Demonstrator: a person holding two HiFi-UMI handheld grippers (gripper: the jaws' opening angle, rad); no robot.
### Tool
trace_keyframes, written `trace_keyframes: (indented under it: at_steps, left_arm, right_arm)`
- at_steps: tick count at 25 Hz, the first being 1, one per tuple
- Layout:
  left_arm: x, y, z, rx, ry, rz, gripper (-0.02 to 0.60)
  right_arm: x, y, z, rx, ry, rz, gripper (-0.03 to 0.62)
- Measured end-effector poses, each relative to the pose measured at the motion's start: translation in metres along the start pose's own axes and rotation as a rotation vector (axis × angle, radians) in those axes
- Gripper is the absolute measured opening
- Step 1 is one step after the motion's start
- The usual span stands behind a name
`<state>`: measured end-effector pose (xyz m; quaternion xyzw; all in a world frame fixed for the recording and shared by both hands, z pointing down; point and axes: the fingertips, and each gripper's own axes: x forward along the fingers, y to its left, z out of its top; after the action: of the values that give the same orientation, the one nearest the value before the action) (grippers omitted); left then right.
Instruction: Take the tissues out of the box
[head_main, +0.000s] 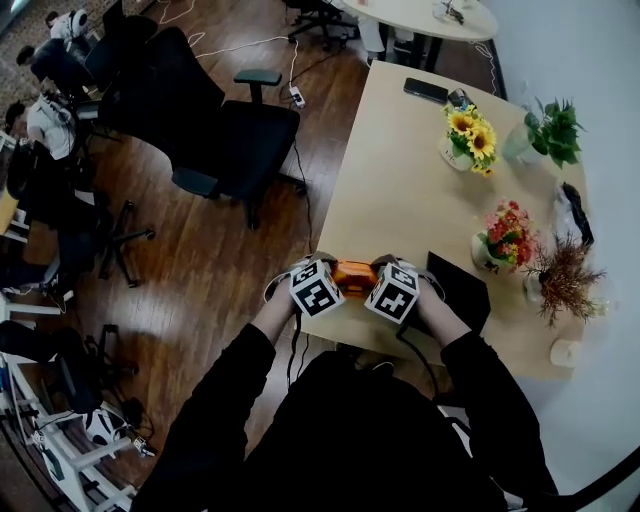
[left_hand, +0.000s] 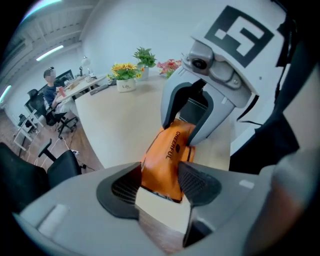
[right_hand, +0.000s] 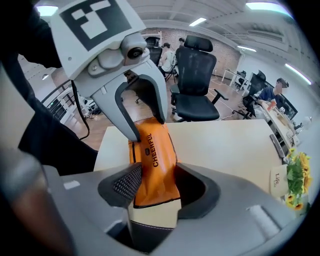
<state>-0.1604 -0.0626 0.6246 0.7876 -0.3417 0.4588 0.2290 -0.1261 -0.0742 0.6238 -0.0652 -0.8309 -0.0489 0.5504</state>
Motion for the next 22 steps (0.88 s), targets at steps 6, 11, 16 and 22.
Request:
trace_keyframes:
  at_steps: [6,11,16,22]
  left_arm:
    - [-0.035,0.001,-0.013,-0.210,-0.153,0.190,0.278]
    - [-0.078,-0.021,-0.007,-0.333,-0.282,0.261,0.255]
    - [-0.100,-0.068,0.031,-0.230,-0.380,0.256,0.224]
    - [-0.137,-0.109,0.097,-0.176,-0.590,0.281,0.121]
  right_arm:
    - [-0.035,-0.009,0.003,0.069,-0.178,-0.145,0.208]
    - [-0.093,-0.013,0.000,0.217,-0.374,-0.274,0.067]
    - [-0.141,-0.003,-0.019,0.379,-0.520,-0.336,0.040]
    - [-0.213,0.007,-0.050,0.544,-0.700,-0.428,0.001]
